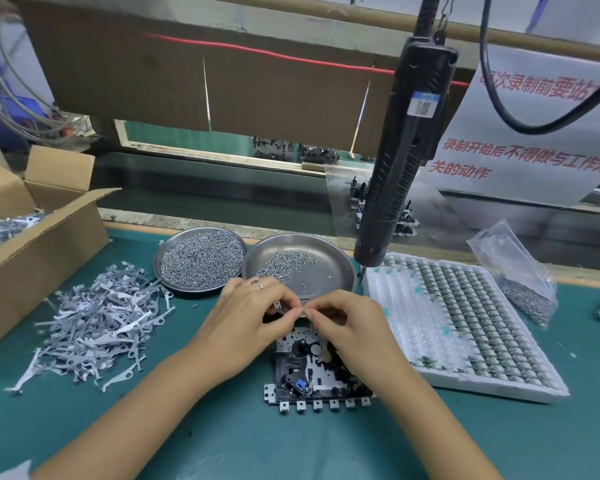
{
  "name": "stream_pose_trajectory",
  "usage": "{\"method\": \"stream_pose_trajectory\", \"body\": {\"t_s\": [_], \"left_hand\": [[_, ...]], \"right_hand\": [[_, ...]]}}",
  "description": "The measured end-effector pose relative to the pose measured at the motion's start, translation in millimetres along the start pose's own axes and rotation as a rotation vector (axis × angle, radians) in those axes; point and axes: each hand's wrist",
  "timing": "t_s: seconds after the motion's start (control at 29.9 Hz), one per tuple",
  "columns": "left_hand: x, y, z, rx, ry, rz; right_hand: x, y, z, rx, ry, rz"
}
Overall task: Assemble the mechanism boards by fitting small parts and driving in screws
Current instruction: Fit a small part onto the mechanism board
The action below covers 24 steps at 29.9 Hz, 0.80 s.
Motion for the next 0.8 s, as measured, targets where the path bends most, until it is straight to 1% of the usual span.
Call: {"method": "stream_pose_trajectory", "body": {"t_s": [0.1, 0.17, 0.27, 0.33, 0.4, 0.47, 0.53, 0.57, 0.6, 0.63, 0.7, 0.73, 0.8], "left_hand": [[-1.4, -0.2, 1.2, 0.023, -0.024, 0.036], [-0.9, 0.5, 1.5, 0.024, -0.035, 0.032], [3.9, 1.8, -0.9, 0.008, -0.056, -0.041], [4.4, -0.9, -0.1, -0.012, -0.139, -0.142], [-2.1, -4.4, 10.9, -0.104, -0.322, -0.282], [-14.3, -7.2, 30.1, -0.263, -0.526, -0.354], [-23.9, -7.3, 46.3, -0.400, -0.652, -0.283], [-25.6, -7.0, 51.5, -0.450, -0.664, -0.231], [-25.9, -6.8, 54.7, -0.486, -0.649, -0.203], [-26.1, -6.6, 56.3, -0.505, -0.618, -0.209], [-26.8, -6.2, 53.5, -0.467, -0.515, -0.280], [-27.0, -5.7, 49.7, -0.398, -0.435, -0.334], [-24.1, -5.1, 33.8, -0.201, -0.180, -0.409]], "right_hand": [[-2.4, -1.0, 0.1, 0.020, 0.023, 0.037], [-2.7, -0.7, 0.5, 0.023, 0.027, 0.039], [0.4, 0.9, 1.5, 0.034, -0.029, 0.003], [4.1, 2.2, 2.2, 0.048, -0.087, -0.054], [7.4, 3.2, 2.9, 0.061, -0.138, -0.117], [9.2, 4.5, 4.1, 0.074, -0.183, -0.154], [9.3, 5.3, 5.3, 0.087, -0.218, -0.166], [9.1, 5.6, 5.9, 0.095, -0.229, -0.164], [9.1, 5.8, 6.6, 0.105, -0.237, -0.157], [8.7, 5.9, 7.1, 0.117, -0.245, -0.149], [7.0, 5.6, 7.8, 0.142, -0.272, -0.139], [5.7, 6.0, 8.1, 0.155, -0.301, -0.130], [2.7, 6.3, 9.4, 0.181, -0.383, -0.094]]}}
Point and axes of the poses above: each hand's wrist, its own y-axis away from the middle knuckle, its own x-axis out of the palm, z = x × y, and after that the axes turned 9 degrees about x, right-handed
